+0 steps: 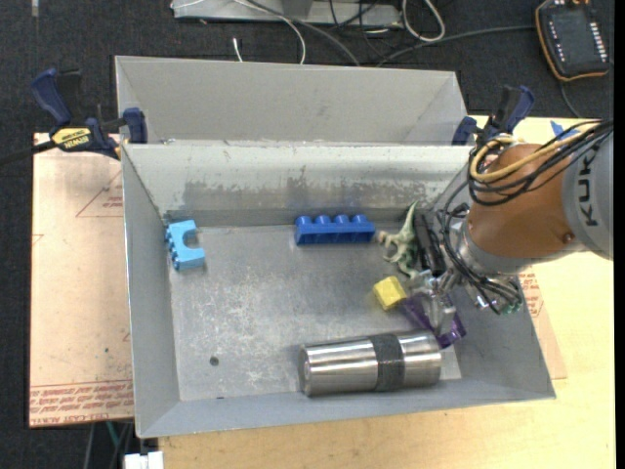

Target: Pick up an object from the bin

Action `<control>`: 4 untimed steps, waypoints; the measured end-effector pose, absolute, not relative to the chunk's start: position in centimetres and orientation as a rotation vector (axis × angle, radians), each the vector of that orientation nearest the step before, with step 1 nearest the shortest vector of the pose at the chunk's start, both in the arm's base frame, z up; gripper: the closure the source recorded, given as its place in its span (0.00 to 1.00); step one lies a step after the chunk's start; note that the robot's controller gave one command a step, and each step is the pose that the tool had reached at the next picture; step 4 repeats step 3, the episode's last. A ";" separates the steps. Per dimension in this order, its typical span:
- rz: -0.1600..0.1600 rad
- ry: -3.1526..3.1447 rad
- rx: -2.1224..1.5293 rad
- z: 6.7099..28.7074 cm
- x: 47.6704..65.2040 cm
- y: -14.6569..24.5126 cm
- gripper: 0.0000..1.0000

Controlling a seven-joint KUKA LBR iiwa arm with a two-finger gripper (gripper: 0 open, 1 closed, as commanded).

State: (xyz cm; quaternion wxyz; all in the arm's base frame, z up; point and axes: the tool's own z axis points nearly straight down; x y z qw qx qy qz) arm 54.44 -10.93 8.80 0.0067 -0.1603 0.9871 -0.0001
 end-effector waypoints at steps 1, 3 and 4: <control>0.000 3.093 -0.429 16.4 54.3 -10.6 1.00; -0.007 3.071 -0.496 21.3 56.2 -9.1 1.00; -0.007 3.071 -0.496 21.3 56.2 -9.1 1.00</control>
Offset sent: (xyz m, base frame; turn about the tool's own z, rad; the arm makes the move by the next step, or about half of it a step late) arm 0.0020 0.0257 0.0132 -0.0119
